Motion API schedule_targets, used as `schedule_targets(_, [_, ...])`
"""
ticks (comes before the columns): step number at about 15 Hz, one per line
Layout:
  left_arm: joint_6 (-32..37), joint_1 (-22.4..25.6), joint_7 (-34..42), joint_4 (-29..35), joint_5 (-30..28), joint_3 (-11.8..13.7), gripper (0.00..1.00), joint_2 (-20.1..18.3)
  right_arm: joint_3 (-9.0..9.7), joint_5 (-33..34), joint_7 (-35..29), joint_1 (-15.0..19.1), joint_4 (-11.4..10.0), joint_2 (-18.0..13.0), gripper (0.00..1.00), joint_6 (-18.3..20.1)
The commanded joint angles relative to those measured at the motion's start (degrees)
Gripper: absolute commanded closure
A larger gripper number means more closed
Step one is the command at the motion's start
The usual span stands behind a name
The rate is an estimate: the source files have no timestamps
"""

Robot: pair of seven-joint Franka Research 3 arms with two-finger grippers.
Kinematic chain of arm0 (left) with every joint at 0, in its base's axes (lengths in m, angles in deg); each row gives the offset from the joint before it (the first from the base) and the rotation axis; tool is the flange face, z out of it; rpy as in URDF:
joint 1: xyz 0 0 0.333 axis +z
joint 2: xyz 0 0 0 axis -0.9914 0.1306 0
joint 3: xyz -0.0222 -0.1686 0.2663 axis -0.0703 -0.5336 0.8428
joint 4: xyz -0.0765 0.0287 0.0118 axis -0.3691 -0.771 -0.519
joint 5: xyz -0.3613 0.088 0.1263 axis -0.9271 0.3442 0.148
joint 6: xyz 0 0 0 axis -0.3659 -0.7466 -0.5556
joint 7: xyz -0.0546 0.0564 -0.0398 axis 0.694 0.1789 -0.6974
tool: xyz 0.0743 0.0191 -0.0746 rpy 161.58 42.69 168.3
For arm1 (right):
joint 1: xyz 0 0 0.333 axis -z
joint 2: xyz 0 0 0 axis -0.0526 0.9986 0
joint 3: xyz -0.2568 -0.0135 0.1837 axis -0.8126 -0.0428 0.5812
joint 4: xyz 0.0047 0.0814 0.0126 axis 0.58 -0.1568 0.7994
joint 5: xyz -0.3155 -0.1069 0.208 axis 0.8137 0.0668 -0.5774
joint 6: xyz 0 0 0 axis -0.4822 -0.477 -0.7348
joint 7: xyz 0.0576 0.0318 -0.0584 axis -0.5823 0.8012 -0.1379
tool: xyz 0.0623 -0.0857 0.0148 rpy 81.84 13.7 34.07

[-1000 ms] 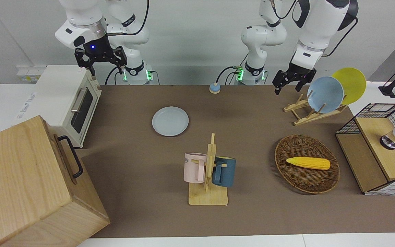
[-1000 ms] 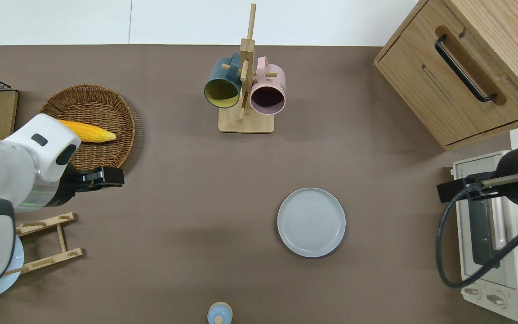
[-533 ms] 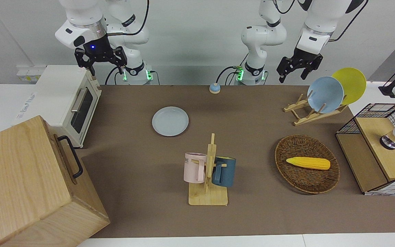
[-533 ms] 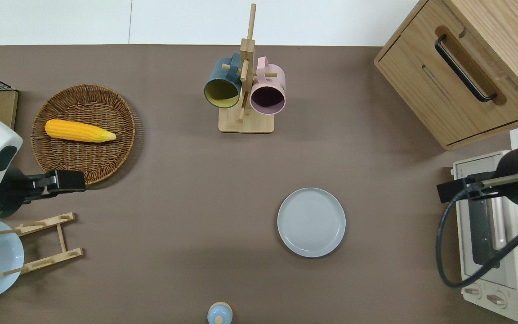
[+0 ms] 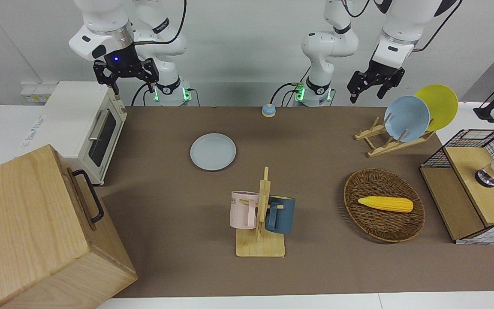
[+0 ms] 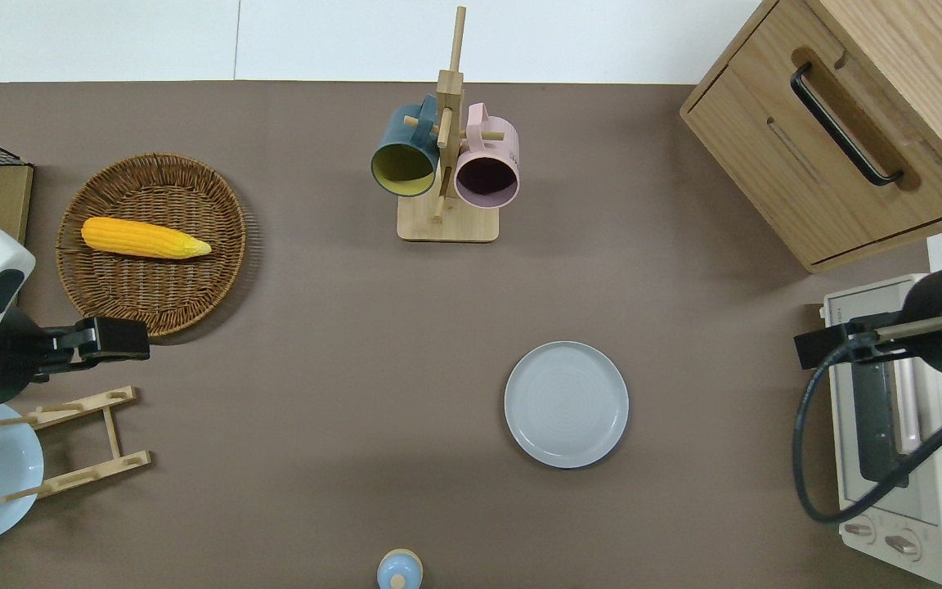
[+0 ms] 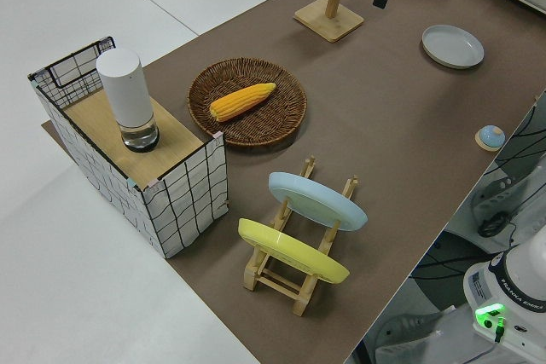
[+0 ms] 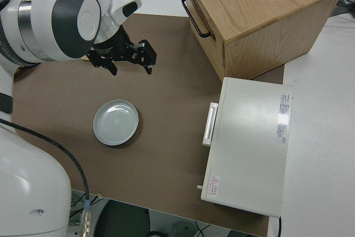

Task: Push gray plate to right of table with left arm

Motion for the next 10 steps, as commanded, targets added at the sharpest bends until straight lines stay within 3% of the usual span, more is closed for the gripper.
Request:
schedule_targets(1, [1.8, 0.4, 0.4, -1.4, 1.0, -0.1, 0.01, 0.5, 0.3, 0.0, 0.4, 0.5, -0.2, -0.6, 0.005, 0.7])
schedule_targets(10, [1.8, -0.3, 0.2, -1.4, 1.1, -0.8, 0.01, 0.5, 0.3, 0.0, 0.4, 0.5, -0.2, -0.6, 0.005, 0.7])
